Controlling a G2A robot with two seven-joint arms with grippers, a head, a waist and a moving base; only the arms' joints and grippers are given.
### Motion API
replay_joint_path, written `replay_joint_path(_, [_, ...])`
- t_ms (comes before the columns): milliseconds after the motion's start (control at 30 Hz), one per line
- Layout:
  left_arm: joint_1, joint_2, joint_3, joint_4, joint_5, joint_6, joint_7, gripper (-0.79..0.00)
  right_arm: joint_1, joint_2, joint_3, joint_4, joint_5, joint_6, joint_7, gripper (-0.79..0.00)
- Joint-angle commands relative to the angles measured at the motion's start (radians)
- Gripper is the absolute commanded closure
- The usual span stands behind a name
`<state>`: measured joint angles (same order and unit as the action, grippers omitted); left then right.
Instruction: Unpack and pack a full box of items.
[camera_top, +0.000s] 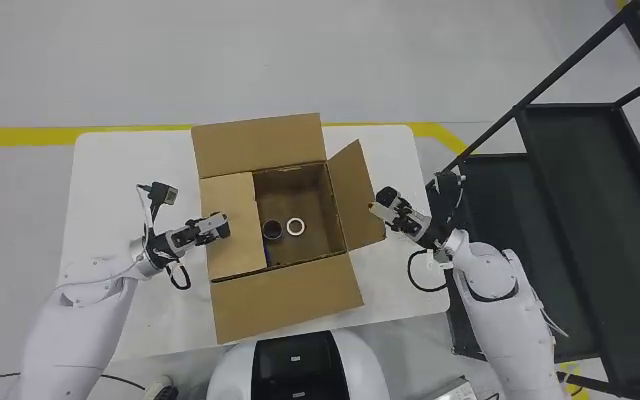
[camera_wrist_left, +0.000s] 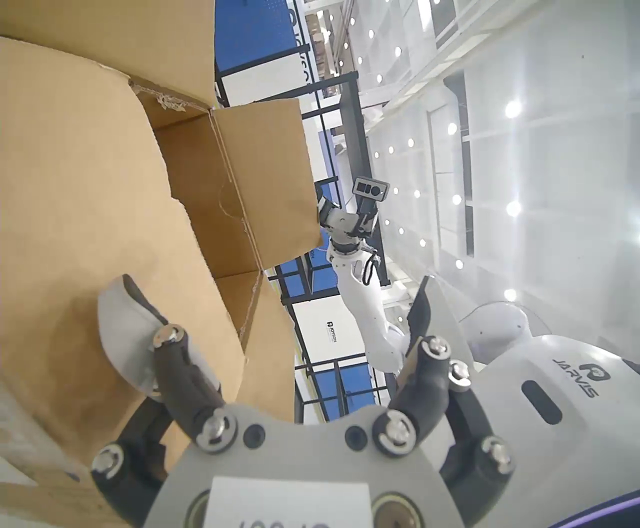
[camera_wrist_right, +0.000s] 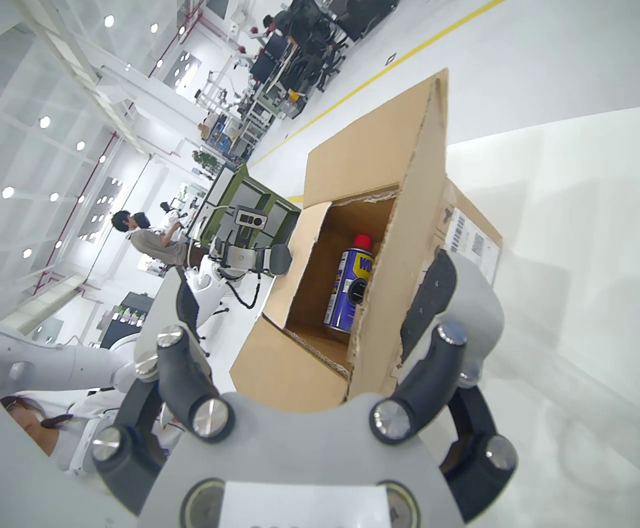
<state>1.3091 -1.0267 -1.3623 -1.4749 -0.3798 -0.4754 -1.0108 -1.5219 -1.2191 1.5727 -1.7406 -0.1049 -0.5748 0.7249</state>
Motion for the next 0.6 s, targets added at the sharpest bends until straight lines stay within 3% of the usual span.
replay_joint_path(0, [0.008,0.001,-0.005,-0.011,0.008,0.002,0.010,-0.785,0.047,0.001,-0.040,0.022,0.004,-0.017,0.046,-0.785])
replay_joint_path(200, [0.040,0.004,-0.013,-0.053,0.039,0.005,0.043,-0.785,0.161,-0.003,-0.168,0.048,-0.016,-0.005,0.097,-0.785])
replay_joint_path(567, [0.066,0.006,-0.008,-0.103,0.101,0.021,0.092,-0.785,0.366,-0.031,-0.405,0.182,-0.101,0.180,0.118,-0.785])
